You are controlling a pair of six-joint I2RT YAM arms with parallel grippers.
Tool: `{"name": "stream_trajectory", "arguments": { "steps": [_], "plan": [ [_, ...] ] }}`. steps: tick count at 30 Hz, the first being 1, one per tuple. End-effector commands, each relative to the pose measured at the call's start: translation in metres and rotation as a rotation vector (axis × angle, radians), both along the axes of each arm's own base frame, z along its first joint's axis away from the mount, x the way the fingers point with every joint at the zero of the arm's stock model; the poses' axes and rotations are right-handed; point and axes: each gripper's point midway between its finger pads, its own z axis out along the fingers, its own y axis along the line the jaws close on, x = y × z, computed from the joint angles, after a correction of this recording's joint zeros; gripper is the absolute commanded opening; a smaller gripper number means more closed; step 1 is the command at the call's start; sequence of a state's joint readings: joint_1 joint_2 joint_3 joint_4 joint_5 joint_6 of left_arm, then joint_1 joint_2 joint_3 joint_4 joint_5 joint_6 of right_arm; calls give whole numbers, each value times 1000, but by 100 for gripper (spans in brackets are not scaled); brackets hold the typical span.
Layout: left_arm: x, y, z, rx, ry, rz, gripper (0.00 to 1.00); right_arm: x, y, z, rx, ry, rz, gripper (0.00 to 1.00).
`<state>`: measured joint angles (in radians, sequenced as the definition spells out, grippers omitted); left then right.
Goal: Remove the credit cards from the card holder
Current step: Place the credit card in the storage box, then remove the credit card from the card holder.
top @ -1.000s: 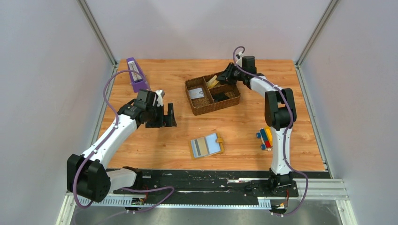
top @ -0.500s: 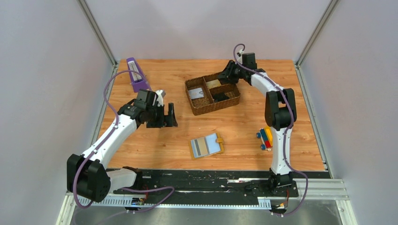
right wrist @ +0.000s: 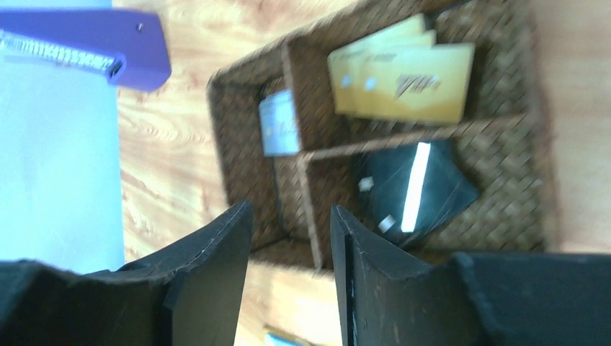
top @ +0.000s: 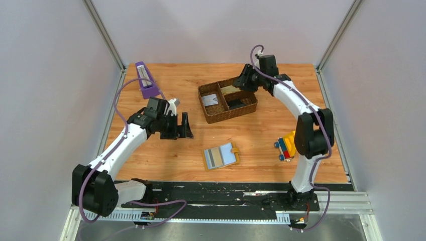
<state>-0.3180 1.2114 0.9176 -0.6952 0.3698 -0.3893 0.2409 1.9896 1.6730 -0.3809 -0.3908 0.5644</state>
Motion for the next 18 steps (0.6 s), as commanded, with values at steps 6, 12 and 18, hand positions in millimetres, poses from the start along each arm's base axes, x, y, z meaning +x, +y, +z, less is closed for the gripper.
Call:
{"name": "stream_trajectory", "arguments": {
  "steps": [6,12,18],
  "plan": [
    [5,3,10,-3,-64,29,97,-128,52,16,-94,-6,40,46],
    [10,21,9,69,-85,130,96,-211,96,-12,-144,48,135,47],
    [9,24,15,66,-106,168,95,-271,113,-55,-291,107,201,58]
  ]
}}
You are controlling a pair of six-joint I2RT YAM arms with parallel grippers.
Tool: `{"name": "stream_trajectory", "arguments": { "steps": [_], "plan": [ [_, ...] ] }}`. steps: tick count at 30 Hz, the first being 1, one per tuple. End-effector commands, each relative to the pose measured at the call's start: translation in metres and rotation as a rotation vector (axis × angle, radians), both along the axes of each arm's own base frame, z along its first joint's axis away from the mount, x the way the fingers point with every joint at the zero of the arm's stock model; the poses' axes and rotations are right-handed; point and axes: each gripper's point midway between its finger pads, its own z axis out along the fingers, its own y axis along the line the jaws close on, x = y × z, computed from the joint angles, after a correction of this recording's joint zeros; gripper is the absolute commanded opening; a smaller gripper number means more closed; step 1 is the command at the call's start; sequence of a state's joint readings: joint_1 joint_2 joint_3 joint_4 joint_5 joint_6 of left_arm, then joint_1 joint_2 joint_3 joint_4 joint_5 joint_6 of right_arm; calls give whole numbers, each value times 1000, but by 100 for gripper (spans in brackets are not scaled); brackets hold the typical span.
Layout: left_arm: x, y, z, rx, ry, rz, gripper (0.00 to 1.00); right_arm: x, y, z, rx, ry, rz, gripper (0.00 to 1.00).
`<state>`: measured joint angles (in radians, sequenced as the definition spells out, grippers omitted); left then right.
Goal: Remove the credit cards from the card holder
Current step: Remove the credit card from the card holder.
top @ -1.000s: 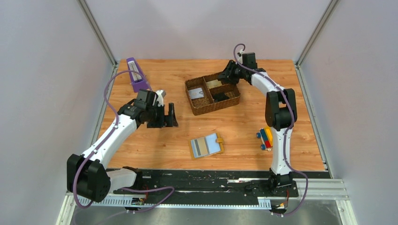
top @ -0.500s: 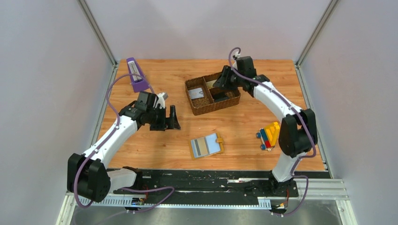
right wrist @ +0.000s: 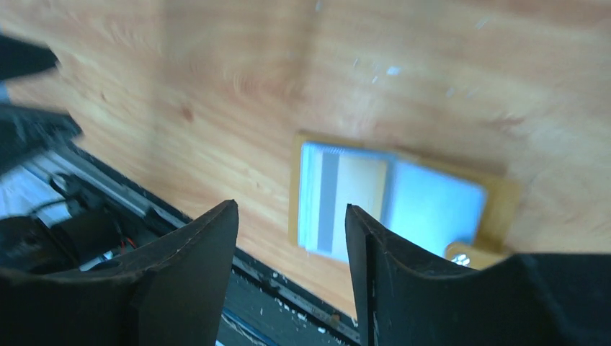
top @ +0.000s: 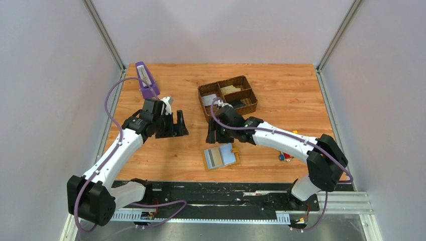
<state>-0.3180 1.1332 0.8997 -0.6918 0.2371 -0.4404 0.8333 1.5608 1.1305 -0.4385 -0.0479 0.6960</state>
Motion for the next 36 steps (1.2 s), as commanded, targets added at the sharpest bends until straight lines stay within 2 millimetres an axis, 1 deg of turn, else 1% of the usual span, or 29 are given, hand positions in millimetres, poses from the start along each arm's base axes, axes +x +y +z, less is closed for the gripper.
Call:
{"name": "stream_trajectory", "arguments": {
  "steps": [1,4,7,11,16,17,18,19,22,27,29,31,32,34,36],
  "plan": [
    [3,6,9,3,-42,57,95,-26,2,-19,-93,4,-35,59],
    [3,10,9,4,-44,95,95,-44,11,-38,-143,18,-10,61],
    [2,11,12,-2,-61,112,95,-53,18,-52,-211,21,3,64],
    [0,13,13,-1,-67,118,95,-58,22,-68,-311,16,-3,64],
    [-2,13,12,-2,-55,115,94,-62,21,-86,-365,45,0,61],
    [-3,13,12,-3,-55,114,94,-51,14,-88,-368,58,-35,60],
    [-3,12,13,-6,-57,115,94,-62,19,-90,-373,55,-6,60],
    [-3,12,12,-7,-57,114,94,-64,19,-91,-377,56,-3,58],
    [-2,12,12,-8,-56,113,94,-65,17,-94,-386,60,-1,54],
    [-2,10,10,-12,-49,110,94,-63,18,-89,-379,45,-1,42],
    [-2,10,10,-13,-49,110,94,-62,16,-90,-389,34,-6,39],
    [-2,10,10,-14,-50,110,94,-61,15,-91,-396,35,-4,39],
    [-2,10,10,-13,-51,110,94,-62,15,-92,-399,38,-3,42],
    [-2,10,10,-14,-51,111,94,-62,16,-91,-402,37,0,50],
    [-2,10,9,-14,-49,110,94,-60,18,-86,-395,24,-4,56]
  ]
}}
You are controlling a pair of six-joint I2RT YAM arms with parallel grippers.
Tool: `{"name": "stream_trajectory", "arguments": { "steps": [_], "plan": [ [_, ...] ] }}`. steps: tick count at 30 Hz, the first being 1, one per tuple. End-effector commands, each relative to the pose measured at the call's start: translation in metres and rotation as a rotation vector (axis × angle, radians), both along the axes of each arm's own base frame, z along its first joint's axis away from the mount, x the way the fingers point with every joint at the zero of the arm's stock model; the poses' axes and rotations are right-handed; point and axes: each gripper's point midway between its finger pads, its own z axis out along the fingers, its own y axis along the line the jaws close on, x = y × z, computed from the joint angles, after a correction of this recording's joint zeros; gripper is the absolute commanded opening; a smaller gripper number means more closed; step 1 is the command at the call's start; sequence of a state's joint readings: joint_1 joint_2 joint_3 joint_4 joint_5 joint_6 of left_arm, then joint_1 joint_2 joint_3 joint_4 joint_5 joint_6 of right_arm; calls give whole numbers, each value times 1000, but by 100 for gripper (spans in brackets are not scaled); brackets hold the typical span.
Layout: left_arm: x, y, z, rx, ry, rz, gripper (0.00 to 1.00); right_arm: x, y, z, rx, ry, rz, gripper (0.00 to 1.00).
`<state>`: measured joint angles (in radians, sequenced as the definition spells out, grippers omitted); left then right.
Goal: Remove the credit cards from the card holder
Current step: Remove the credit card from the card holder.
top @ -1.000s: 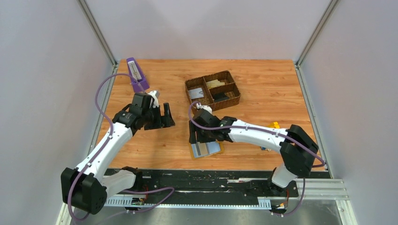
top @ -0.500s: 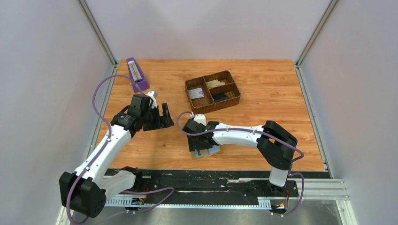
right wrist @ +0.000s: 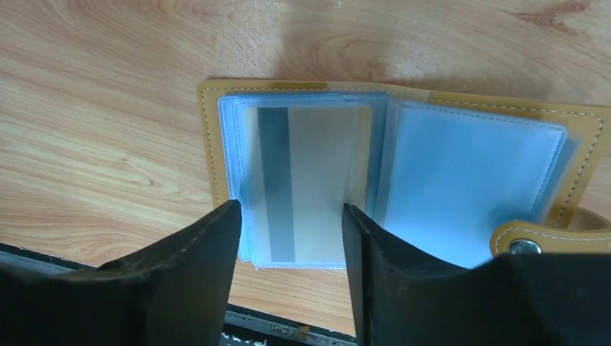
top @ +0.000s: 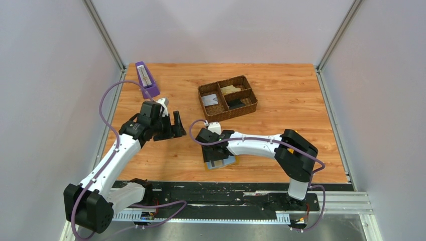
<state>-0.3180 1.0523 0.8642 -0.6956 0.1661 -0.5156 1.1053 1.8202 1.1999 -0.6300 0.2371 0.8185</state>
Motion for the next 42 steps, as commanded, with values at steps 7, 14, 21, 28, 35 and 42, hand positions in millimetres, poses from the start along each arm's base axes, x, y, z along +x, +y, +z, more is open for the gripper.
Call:
{"name": "stream_trajectory", "arguments": {
  "steps": [7,14,21,28,35,42],
  "plan": [
    [1,-2,4,-19,-20,6,94,11,4,11,-14,-62,-3,58],
    [2,-2,3,-20,-21,5,94,8,-1,-1,-44,-44,-5,61],
    [1,-4,4,-32,-24,-3,93,7,-3,-5,-51,-35,-6,55],
    [-3,-21,1,-114,-7,-64,87,7,4,5,34,-32,-17,46],
    [-12,-47,-14,-237,79,-150,83,11,6,11,162,-6,-36,45],
    [-19,-64,-36,-316,177,-192,75,16,6,22,289,-9,-33,38]
  ]
}}
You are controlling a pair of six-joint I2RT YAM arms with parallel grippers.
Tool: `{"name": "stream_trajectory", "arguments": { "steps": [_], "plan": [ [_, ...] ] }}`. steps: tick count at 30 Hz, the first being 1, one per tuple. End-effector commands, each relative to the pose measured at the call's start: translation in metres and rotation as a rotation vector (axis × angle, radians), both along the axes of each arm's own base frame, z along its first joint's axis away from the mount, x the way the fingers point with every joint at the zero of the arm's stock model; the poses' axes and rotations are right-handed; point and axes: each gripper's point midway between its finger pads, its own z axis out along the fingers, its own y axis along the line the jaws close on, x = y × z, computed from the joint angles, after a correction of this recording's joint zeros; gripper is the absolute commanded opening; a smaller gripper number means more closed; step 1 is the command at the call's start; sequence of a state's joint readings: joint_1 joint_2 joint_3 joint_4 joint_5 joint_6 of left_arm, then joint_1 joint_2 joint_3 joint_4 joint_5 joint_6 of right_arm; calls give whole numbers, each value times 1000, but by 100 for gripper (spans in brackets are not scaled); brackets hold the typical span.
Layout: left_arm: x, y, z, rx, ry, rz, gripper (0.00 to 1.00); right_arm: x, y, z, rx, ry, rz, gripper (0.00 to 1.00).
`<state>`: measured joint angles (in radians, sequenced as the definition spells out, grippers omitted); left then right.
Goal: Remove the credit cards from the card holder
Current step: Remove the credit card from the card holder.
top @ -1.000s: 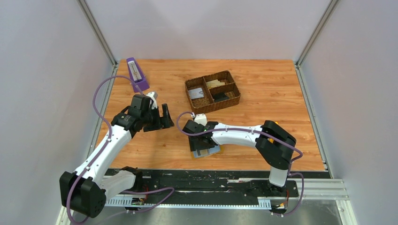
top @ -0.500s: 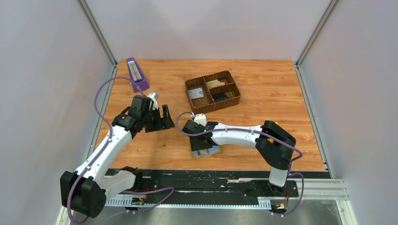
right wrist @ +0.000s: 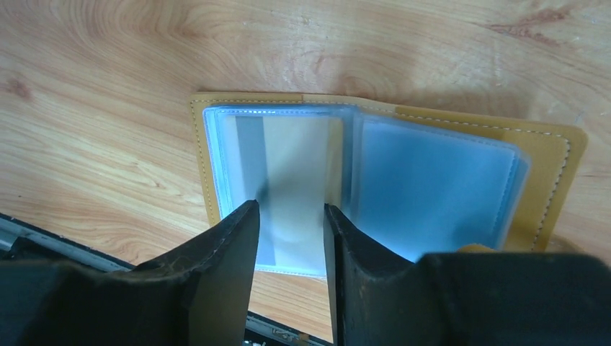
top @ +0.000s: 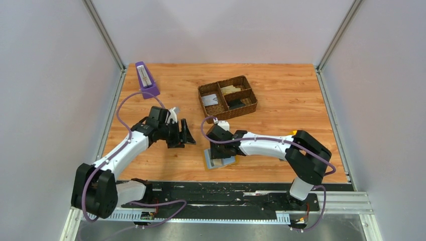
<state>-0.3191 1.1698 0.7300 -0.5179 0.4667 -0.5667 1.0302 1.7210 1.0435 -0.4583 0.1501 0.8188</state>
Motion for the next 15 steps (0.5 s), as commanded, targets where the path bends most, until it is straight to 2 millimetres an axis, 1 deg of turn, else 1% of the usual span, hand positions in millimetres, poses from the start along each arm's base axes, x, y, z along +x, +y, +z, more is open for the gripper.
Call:
{"name": "stream_trajectory", "arguments": {
  "steps": [1,4,8,10,11,14,15],
  "plan": [
    [1,-19,-1,-90,26,-44,74,8,14,20,156,-29,1,35],
    [-1,-25,-6,-94,46,-59,73,10,9,19,155,-33,-7,22],
    [-2,-28,-12,-89,65,-63,72,13,7,22,168,-47,-8,8],
    [-3,-29,-14,-90,71,-61,71,14,7,23,184,-48,-6,2],
    [-4,-30,-16,-90,79,-62,70,14,7,25,196,-49,-4,0],
    [-5,-32,-20,-99,93,-64,67,15,11,31,261,-55,14,0],
    [-5,-32,-21,-103,95,-67,64,12,13,35,306,-43,31,0]
  ]
}}
